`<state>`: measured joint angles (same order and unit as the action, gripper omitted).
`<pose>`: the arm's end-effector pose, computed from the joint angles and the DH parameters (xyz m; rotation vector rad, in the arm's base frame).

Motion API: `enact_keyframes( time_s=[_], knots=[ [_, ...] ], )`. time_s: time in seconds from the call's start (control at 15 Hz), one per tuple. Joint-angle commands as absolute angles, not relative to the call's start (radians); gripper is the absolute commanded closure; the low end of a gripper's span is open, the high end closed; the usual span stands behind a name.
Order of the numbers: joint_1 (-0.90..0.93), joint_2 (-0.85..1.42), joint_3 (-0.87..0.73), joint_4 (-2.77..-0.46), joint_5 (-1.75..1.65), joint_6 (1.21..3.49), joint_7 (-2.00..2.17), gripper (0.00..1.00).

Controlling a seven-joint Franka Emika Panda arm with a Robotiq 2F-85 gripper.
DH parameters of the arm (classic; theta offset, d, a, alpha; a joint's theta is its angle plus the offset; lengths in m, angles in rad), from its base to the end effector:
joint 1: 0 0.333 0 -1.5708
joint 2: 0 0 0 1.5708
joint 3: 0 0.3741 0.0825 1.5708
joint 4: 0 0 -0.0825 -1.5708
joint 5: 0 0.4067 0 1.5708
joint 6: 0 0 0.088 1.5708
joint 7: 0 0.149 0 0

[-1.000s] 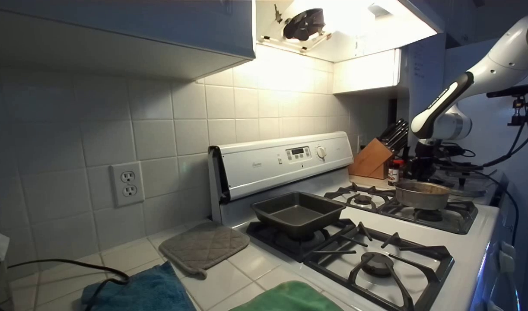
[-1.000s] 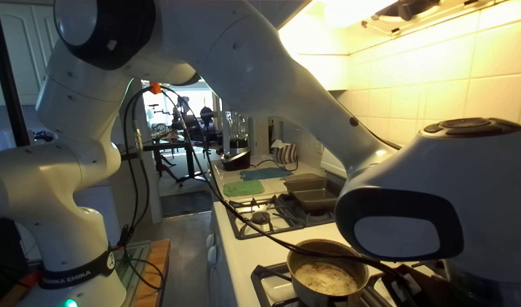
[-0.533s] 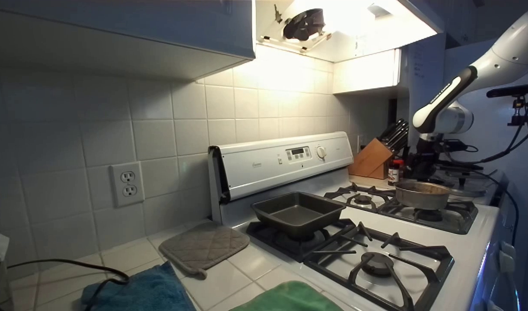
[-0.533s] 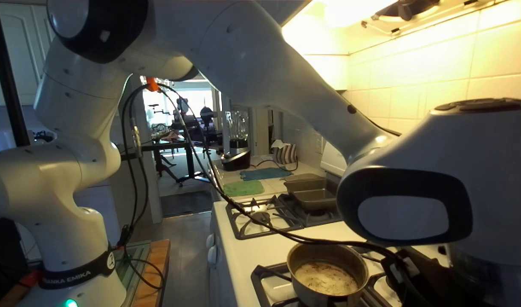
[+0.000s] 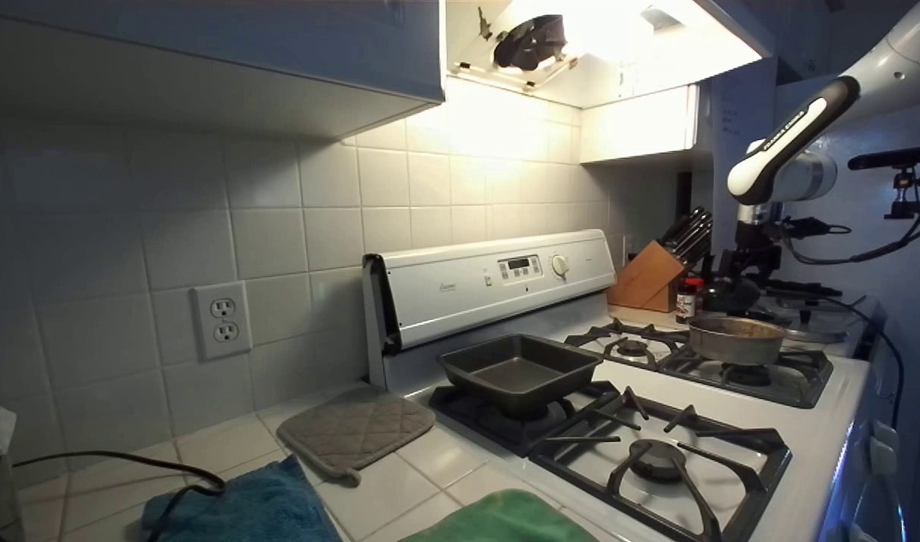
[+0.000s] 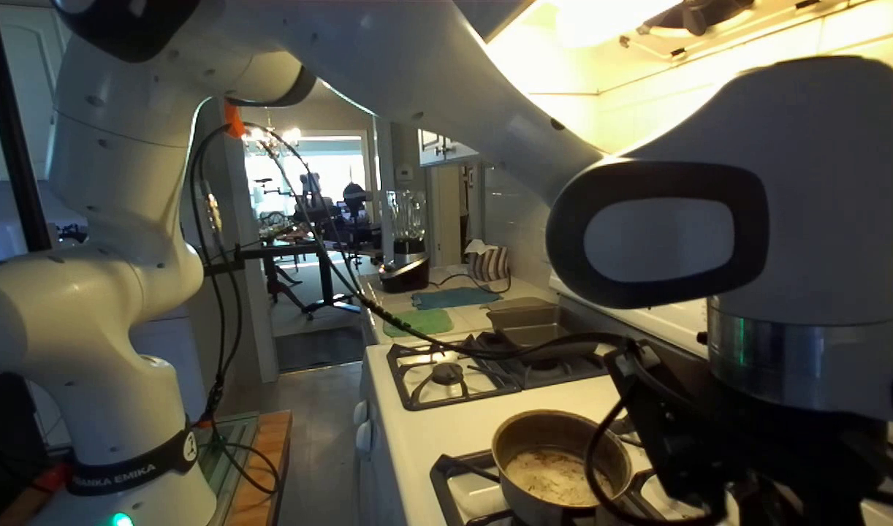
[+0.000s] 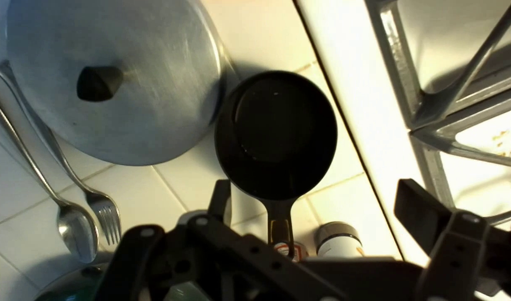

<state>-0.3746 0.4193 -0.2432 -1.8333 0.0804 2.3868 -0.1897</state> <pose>0.5821 -0.3938 0.3206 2.9652 -0.6866 0.1852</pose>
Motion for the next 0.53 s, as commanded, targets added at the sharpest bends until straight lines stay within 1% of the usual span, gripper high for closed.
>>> enact_keyframes(
  time_s=[0.0, 0.47],
  knots=[
    [-0.306, 0.307, -0.292, -1.960, 0.016, 2.392, 0.029, 0.00],
    [-0.208, 0.164, -0.341, -2.150, -0.053, 2.344, 0.433, 0.00]
  ],
)
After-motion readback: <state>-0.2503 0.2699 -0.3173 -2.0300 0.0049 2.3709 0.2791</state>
